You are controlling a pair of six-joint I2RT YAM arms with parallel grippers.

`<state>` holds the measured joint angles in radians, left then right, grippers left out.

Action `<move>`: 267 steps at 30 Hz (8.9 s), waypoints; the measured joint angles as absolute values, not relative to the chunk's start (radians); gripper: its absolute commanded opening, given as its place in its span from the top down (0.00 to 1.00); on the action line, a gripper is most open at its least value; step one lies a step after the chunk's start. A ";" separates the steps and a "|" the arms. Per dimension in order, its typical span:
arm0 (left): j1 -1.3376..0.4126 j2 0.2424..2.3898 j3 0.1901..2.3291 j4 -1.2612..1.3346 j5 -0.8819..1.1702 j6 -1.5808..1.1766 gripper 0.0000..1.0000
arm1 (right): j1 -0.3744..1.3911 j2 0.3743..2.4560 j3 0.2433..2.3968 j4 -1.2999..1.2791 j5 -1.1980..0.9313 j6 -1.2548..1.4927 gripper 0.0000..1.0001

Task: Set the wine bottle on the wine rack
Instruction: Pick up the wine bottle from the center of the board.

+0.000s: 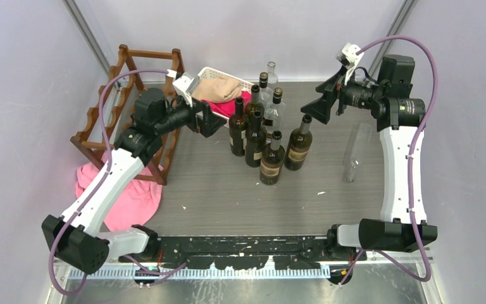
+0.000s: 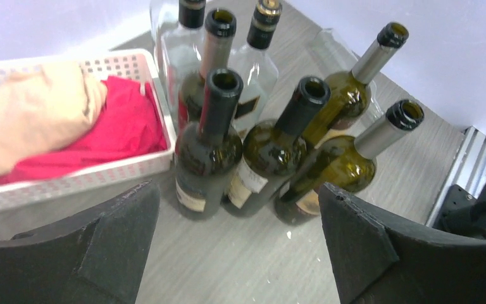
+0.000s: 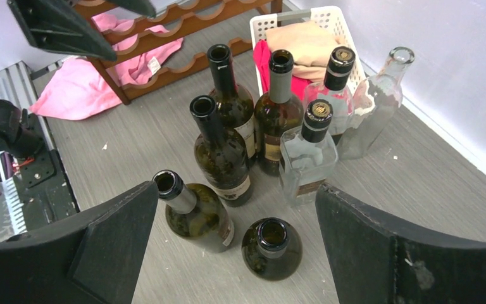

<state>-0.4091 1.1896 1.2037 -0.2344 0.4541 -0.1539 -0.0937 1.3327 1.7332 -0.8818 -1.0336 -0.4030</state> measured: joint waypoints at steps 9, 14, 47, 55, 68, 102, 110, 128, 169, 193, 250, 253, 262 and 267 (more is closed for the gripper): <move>-0.303 1.319 1.327 -0.078 0.522 -0.412 0.02 | -0.094 1.333 1.715 -0.867 -1.051 -0.385 0.00; -0.215 1.395 1.599 -0.076 0.500 -0.726 0.04 | -0.094 1.332 1.714 -0.836 -1.050 -0.347 0.00; -0.216 1.314 2.070 -0.473 0.184 -1.171 0.02 | -0.094 1.201 1.589 -0.587 -0.961 -0.029 0.00; -0.218 1.258 1.982 -0.459 0.175 -1.147 0.00 | -0.094 1.252 1.650 -0.636 -0.974 -0.044 0.00; -0.232 1.173 1.711 -0.517 0.368 -0.606 0.05 | 0.242 1.552 2.126 -1.165 -0.720 -0.347 0.00; -0.200 1.846 2.109 -1.053 -0.205 0.091 0.39 | 0.280 1.671 2.074 -1.040 -0.613 -0.253 0.00; -0.146 1.848 2.088 -1.060 -0.119 0.090 0.53 | 0.122 1.736 2.075 -0.934 -0.621 -0.093 0.01; -0.119 1.846 2.032 -1.071 -0.027 0.117 0.52 | 0.129 1.740 2.075 -0.946 -0.687 -0.156 0.01; -0.162 1.108 1.258 -0.286 0.596 -0.579 0.30 | 0.529 1.462 1.662 -1.120 -0.332 -0.533 0.40; -0.553 1.101 1.005 -0.136 0.598 -0.345 0.26 | 0.413 1.374 1.624 -1.144 -0.533 -0.269 0.99; -0.628 0.938 0.833 -0.060 0.593 -0.339 0.02 | 0.097 1.132 1.181 -0.598 -0.936 0.436 0.99; -0.628 0.951 0.833 -0.060 0.612 -0.342 0.05 | 0.088 1.120 1.164 -0.570 -0.944 0.469 0.99; -0.630 0.963 0.833 -0.047 0.665 -0.344 0.06 | 0.068 1.098 1.127 -0.517 -0.956 0.539 0.99; -0.653 0.983 0.833 -0.029 0.667 -0.334 0.06 | 0.061 1.086 1.116 -0.492 -0.960 0.569 0.99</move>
